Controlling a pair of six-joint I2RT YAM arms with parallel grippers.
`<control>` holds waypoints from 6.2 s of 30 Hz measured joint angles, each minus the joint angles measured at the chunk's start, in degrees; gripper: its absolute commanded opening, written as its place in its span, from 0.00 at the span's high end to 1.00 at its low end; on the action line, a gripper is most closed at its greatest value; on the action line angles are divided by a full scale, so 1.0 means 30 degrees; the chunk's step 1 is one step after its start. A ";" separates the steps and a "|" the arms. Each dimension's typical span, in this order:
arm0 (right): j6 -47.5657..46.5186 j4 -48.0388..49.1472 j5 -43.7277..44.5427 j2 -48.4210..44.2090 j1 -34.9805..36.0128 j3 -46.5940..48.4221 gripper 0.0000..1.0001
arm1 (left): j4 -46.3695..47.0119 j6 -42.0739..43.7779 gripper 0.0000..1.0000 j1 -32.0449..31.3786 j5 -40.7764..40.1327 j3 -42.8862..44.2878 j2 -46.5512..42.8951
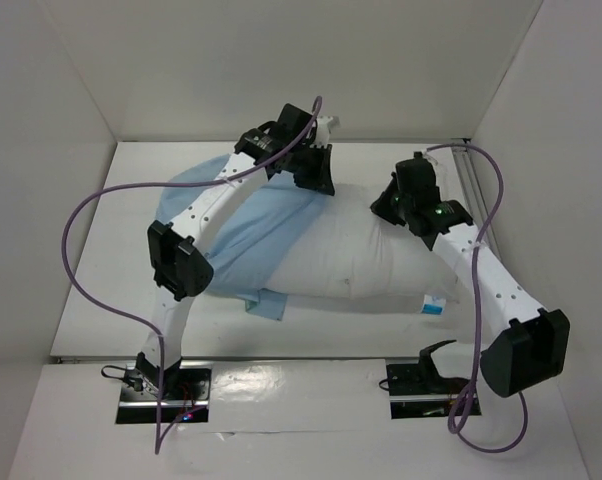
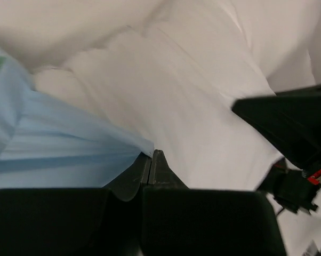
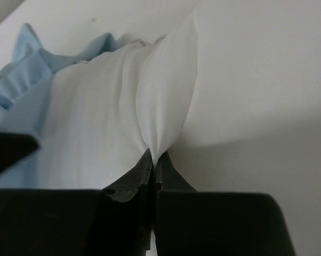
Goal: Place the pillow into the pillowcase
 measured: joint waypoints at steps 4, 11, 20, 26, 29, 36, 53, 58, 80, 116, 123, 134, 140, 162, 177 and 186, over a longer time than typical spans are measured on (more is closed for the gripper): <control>0.0568 -0.0182 0.1574 -0.0408 0.1443 0.0882 1.00 | 0.0117 -0.0073 1.00 -0.0444 0.1115 -0.0525 -0.0466; 0.2958 -0.0831 0.3694 -0.3089 0.1647 -0.2062 1.00 | 0.0233 0.0066 0.87 -0.0066 0.1107 0.1093 0.0809; 0.3322 -0.1778 0.4750 -0.3432 0.2448 -0.1814 0.01 | 0.0648 0.1042 0.00 0.0794 0.1005 0.1974 0.0226; -0.0510 -0.3053 0.7176 -0.0903 0.2535 0.4153 0.00 | 0.0656 0.1341 0.08 0.2674 -0.1566 -0.0117 -0.4605; -0.2965 -0.3133 0.7308 -0.0211 0.2856 0.7016 0.04 | 0.1260 0.0874 0.08 0.5093 -0.2616 -0.2397 -0.8058; -0.7533 -0.3104 0.6492 0.3679 0.8415 1.0979 0.05 | 0.1625 -0.3016 0.17 0.7796 -0.4707 -1.3580 -1.6203; -1.0397 -0.4881 0.5297 0.7162 1.2327 0.9887 0.00 | 0.9289 -0.8757 0.11 0.8225 -0.2106 -3.6414 -2.4596; -1.0455 -0.4991 0.5319 0.7147 1.2335 0.9777 0.00 | 1.3639 -0.8524 0.16 0.7898 -0.1443 -3.7521 -2.1981; -1.0615 -0.5231 0.4058 0.8036 1.1817 0.7206 0.56 | 2.1267 -0.8043 1.00 0.6754 0.0350 -3.6239 -1.5424; -0.1158 -0.0634 0.4291 1.0557 0.4991 0.9879 1.00 | 1.8353 -0.8072 1.00 0.1887 0.6127 -2.7977 -1.5701; -0.1013 -0.0685 0.4575 0.9952 0.1960 1.3413 1.00 | 1.7435 -0.7118 1.00 0.2084 0.7082 -1.7274 -1.0178; -0.0539 -0.0823 0.7089 0.4874 0.7541 0.6477 1.00 | 1.7617 -0.6462 1.00 0.2601 0.7614 -2.3183 -1.2531; 0.0576 -0.0102 0.4750 0.7708 1.0397 0.5100 0.60 | 1.2189 -0.4809 0.00 0.2433 0.6215 -2.9303 -1.6240; -0.0852 -0.3847 0.4809 -0.0233 0.2645 0.5923 0.00 | 0.2674 -0.0656 0.09 0.0131 -0.9187 -1.1817 -0.9617; -0.0597 -0.5523 -0.2317 -0.4182 -0.4816 -0.3665 0.00 | -0.1552 -0.1275 0.45 -0.1763 -1.8433 -0.8845 -0.5115; -0.0801 -0.4765 -0.2849 -0.4677 -0.5020 -0.5348 0.00 | -0.2368 -0.1545 1.00 -0.1668 -1.9351 -0.8007 -0.4750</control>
